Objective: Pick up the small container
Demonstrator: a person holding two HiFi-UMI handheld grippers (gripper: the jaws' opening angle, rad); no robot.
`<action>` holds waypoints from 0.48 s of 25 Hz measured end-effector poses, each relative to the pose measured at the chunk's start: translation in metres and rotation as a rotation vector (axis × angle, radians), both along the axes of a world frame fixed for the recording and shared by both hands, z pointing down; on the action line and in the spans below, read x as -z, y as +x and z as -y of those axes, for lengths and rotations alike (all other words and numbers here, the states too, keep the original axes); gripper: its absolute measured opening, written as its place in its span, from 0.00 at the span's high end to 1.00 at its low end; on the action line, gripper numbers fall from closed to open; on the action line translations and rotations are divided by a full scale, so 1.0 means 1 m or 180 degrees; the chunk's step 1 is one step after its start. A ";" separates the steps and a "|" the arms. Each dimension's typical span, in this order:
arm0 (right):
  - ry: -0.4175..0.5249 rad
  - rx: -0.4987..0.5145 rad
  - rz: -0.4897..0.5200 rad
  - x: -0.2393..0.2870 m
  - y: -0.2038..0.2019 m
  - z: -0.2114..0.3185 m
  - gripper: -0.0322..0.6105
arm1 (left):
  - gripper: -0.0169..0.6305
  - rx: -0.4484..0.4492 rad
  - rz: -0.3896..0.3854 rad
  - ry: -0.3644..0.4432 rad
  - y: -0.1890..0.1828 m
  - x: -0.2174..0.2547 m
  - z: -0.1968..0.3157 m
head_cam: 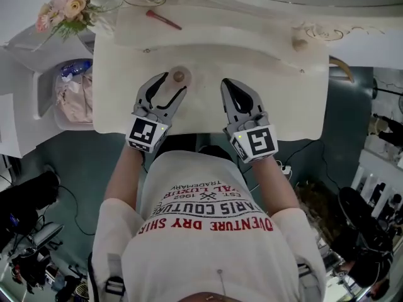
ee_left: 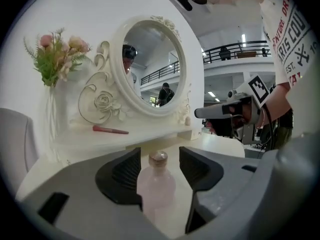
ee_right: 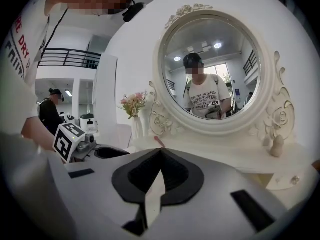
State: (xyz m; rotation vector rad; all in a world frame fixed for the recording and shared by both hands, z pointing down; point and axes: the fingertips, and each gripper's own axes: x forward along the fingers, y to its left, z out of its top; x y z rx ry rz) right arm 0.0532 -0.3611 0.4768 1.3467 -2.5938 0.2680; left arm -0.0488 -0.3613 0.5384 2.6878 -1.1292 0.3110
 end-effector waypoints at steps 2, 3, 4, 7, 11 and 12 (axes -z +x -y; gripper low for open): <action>-0.0029 -0.0024 -0.0004 -0.006 0.000 0.006 0.95 | 0.63 -0.0069 0.0050 -0.0055 0.005 -0.013 0.006; -0.0032 -0.0028 -0.0006 -0.009 0.000 0.009 0.95 | 0.63 -0.0088 0.0067 -0.0079 0.007 -0.018 0.010; -0.0031 -0.0028 -0.0011 -0.012 -0.001 0.012 0.95 | 0.63 -0.0100 0.0081 -0.0102 0.009 -0.023 0.013; -0.0063 -0.0031 -0.0033 -0.021 -0.001 0.016 0.95 | 0.63 -0.0142 0.0125 -0.0170 0.014 -0.036 0.020; -0.0130 -0.0068 -0.0038 -0.031 0.002 0.020 0.95 | 0.63 -0.0198 0.0197 -0.0154 0.019 -0.047 0.025; -0.0143 -0.0087 -0.0035 -0.032 0.004 0.021 0.95 | 0.63 -0.0199 0.0194 -0.0116 0.019 -0.047 0.026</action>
